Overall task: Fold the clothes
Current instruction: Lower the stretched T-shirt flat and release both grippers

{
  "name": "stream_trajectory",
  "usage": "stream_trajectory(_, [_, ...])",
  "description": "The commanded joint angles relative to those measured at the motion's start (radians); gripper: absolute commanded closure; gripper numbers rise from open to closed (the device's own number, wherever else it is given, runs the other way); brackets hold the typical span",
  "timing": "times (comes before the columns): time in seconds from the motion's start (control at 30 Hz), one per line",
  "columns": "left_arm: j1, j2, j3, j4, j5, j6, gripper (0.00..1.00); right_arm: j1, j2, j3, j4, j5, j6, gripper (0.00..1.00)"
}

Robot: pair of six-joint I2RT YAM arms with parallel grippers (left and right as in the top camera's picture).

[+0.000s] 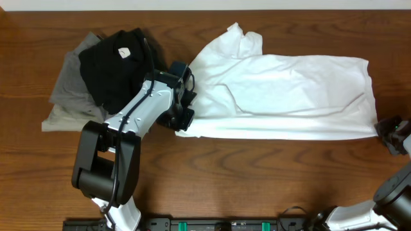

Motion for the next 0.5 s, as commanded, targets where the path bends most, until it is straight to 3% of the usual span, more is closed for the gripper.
stream_trajectory(0.0, [0.008, -0.048, 0.021, -0.003, -0.062, 0.005, 0.94, -0.013, -0.037, 0.002, -0.006, 0.070, -0.014, 0.99])
stream_trajectory(0.13, [0.008, -0.054, 0.021, 0.017, -0.070, 0.005, 0.93, -0.013, -0.036, 0.002, -0.024, 0.071, -0.014, 0.99])
stream_trajectory(0.17, [0.008, -0.054, 0.021, 0.019, -0.070, 0.005, 0.85, -0.013, -0.036, 0.002, -0.024, 0.070, -0.014, 0.97])
stream_trajectory(0.23, [0.008, -0.054, 0.021, 0.019, -0.070, 0.005, 0.63, -0.013, -0.036, 0.002, -0.021, 0.070, -0.014, 0.66])
stream_trajectory(0.27, [0.008, -0.054, 0.021, 0.019, -0.071, 0.006, 0.57, -0.013, -0.036, 0.002, -0.018, 0.070, -0.014, 0.55])
stream_trajectory(0.37, [0.008, -0.054, 0.021, 0.018, -0.078, 0.005, 0.46, -0.013, -0.036, 0.003, -0.011, 0.064, -0.014, 0.51])
stream_trajectory(0.47, [0.008, -0.054, 0.024, 0.019, -0.108, 0.005, 0.42, -0.013, -0.036, 0.011, -0.006, 0.016, -0.016, 0.51])
